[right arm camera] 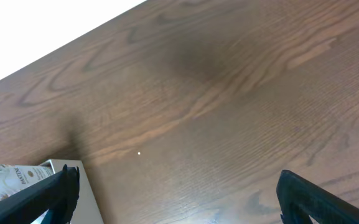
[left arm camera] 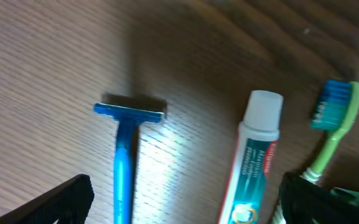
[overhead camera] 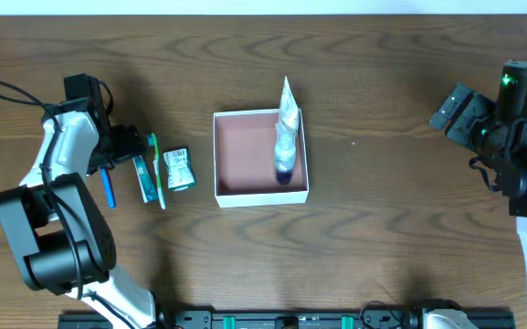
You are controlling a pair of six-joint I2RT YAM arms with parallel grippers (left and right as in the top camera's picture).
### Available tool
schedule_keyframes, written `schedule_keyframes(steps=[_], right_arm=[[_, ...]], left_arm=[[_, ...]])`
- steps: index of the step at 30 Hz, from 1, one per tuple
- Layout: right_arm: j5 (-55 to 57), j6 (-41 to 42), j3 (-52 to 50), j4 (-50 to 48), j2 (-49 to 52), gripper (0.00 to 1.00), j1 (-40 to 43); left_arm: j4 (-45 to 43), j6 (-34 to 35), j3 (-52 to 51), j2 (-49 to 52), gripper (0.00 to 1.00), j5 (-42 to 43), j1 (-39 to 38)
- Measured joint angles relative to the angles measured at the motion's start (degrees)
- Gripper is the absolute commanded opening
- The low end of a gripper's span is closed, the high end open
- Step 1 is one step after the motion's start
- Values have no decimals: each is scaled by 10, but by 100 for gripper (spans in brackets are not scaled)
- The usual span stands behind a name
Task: Pack container
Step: 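Move the left gripper to the blue razor and grasp it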
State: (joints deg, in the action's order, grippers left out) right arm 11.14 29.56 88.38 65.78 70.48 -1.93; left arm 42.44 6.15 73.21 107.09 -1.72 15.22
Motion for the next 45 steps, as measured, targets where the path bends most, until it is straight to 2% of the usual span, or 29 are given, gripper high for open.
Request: schedule_keyframes(steps=[2,12,16,22,31,36,45], right_arm=[[0,0,0,0,0,99,0],[0,0,0,0,0,99,0],[0,0,0,0,0,99,0],[0,0,0,0,0,99,0],[0,0,0,0,0,99,0],[0,0,0,0,0,99,0],[0,0,0,0,0,99,0]], left_arm=[[0,-7,0,0,93,0,6],[2,-48,0,0,91,0,41],[2,-76,0,9,79,0,42],[3,-97,3,66,70,7,42],[4,-115,14,78,53,20,42],[3,-120,14,79,50,27,42],[10,-119,16,81,50,37,43]])
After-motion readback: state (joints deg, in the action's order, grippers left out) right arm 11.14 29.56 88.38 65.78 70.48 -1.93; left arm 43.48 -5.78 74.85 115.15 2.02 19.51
